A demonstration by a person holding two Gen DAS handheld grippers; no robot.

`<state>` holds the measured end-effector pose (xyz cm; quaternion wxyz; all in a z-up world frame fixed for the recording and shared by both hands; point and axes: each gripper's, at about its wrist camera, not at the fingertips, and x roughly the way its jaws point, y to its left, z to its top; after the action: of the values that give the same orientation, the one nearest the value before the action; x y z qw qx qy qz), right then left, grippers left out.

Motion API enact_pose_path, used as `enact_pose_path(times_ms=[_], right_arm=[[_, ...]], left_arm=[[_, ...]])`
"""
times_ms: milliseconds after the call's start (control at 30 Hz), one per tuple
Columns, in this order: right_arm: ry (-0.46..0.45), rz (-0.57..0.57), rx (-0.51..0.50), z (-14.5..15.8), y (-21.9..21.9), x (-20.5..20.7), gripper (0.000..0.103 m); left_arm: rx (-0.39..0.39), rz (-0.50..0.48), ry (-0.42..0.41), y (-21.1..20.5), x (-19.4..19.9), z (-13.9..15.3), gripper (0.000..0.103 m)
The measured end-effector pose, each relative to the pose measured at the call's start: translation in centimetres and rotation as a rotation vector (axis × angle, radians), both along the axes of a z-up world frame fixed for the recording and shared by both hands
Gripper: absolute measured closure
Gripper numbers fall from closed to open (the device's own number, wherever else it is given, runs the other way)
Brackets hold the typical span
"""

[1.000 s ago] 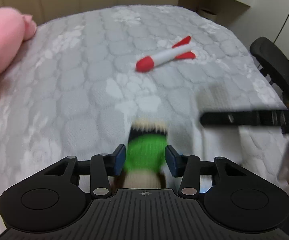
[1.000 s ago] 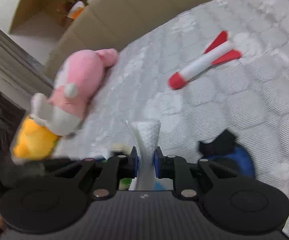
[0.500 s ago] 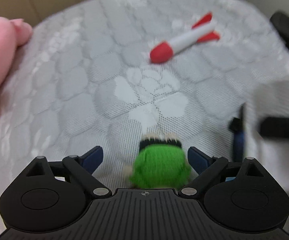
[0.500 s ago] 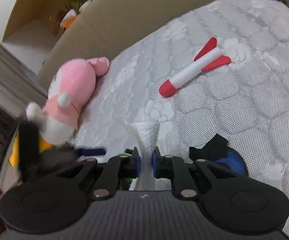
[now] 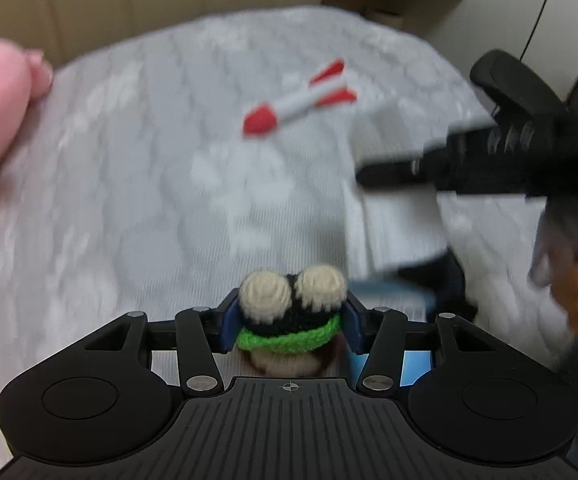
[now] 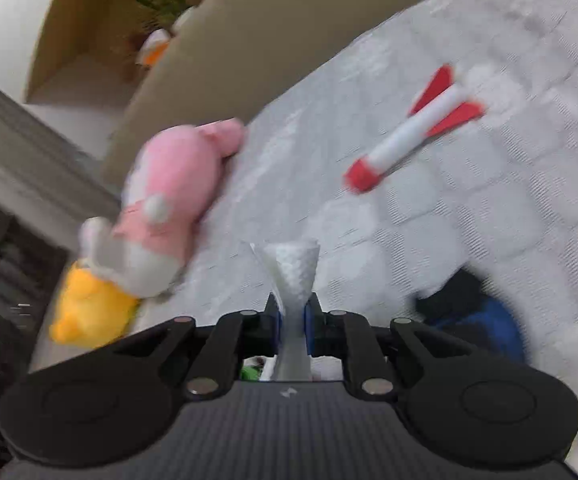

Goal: Organize soft objects
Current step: 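Grasp the crocheted doll with the left gripper and lift it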

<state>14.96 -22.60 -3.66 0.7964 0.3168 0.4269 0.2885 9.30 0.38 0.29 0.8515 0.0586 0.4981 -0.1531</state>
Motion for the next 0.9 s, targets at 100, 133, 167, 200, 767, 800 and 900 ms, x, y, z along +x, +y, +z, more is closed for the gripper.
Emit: enact_pose_path(times_ms=[100,133,167,200,767,800,900], right_arm=[[0.028,0.110,0.140,0.2,2.1,-1.1,0.089],[0.030,0.149,0.165,0.3,3.0,-1.4,0.089],[0.013,0.187,0.138,0.4,4.1,-1.8,0.089],[-0.014,0.219,0.072,0.4,5.2,-2.3,0.089],[0.014,0.231,-0.414,-3.1,7.3,-2.3,0.089],[0.017,0.242,-0.426,-3.3,7.5,-2.4,0.089],[0.013,0.277,-0.457,-3.8,8.2,-2.4,0.089]], left_arm=[[-0.014,0.028,0.028,1.5,-1.0,-0.9,0.045],[-0.014,0.030,0.035,1.7,-1.0,-1.1,0.045],[-0.010,0.027,0.041,1.8,-1.3,-1.2,0.045],[-0.007,0.024,0.048,1.9,-1.5,-1.3,0.043],[-0.012,-0.001,0.056,1.6,-2.7,-0.8,0.021],[-0.010,-0.007,0.054,1.4,-2.8,-0.7,0.019],[-0.008,-0.024,0.040,1.2,-2.8,0.0,0.012]])
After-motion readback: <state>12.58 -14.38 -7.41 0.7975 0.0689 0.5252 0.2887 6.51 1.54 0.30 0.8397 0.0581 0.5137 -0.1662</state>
